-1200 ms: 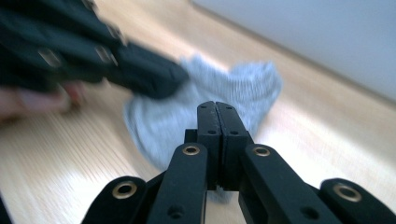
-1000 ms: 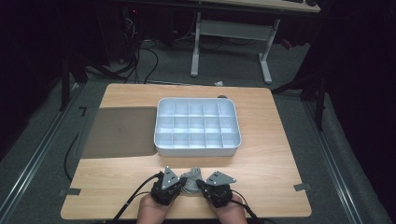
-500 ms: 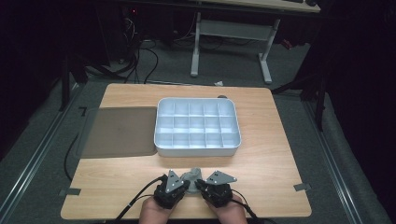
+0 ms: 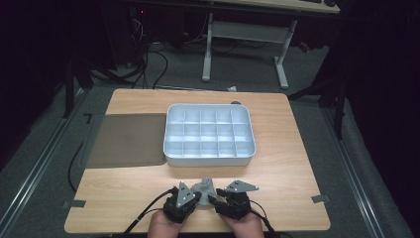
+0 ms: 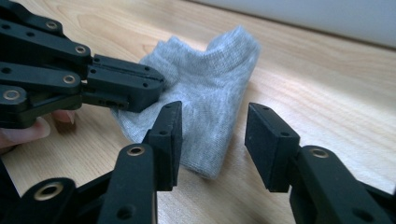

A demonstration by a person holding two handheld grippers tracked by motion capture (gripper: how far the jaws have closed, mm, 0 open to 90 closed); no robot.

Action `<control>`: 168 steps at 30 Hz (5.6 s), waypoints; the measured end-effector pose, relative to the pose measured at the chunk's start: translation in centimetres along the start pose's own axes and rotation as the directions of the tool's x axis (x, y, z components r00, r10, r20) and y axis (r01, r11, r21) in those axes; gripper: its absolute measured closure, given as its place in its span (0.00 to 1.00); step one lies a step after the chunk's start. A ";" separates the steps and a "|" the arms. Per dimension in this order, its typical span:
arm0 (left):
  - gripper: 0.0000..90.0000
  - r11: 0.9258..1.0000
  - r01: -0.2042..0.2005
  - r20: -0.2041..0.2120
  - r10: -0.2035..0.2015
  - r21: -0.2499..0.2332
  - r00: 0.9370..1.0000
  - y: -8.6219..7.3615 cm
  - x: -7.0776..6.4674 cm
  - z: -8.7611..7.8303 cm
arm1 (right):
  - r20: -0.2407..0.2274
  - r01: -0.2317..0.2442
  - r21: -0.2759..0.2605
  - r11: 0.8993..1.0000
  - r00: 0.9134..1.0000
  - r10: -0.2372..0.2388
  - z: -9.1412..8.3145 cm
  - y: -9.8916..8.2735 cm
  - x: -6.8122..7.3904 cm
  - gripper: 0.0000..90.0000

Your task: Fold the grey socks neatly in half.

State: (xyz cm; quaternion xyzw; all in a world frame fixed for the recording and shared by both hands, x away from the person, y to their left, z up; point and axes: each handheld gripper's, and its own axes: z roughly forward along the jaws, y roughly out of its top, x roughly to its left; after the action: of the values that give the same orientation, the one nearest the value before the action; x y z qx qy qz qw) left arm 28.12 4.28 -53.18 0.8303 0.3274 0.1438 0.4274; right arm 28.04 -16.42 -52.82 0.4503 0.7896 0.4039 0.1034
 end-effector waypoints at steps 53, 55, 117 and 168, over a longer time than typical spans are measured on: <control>0.98 1.000 -0.005 0.022 0.005 0.005 1.000 -0.1 0.4 -0.1 | 0.094 0.099 0.013 0.995 0.991 -0.100 0.0 1.0 0.7 0.94; 0.98 1.000 -0.004 0.023 0.004 0.006 1.000 -0.1 0.4 -0.1 | 0.089 0.101 0.009 0.995 0.991 -0.101 0.2 1.1 0.9 0.94; 0.90 0.995 0.084 0.021 -0.086 0.049 0.996 -1.0 2.5 -1.4 | 0.052 0.134 -0.022 0.991 0.990 -0.133 -0.5 1.4 2.0 0.95; 0.90 0.997 -0.003 0.020 0.001 0.071 1.000 0.7 0.5 0.8 | 0.052 0.148 -0.029 0.989 0.988 -0.146 0.0 2.5 2.4 0.97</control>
State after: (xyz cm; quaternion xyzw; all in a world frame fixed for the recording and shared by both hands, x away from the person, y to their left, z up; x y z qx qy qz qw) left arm 29.18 3.82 -53.14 0.8466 0.3273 0.1244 0.4008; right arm 28.26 -13.88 -50.50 0.3989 0.8110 0.3969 0.1601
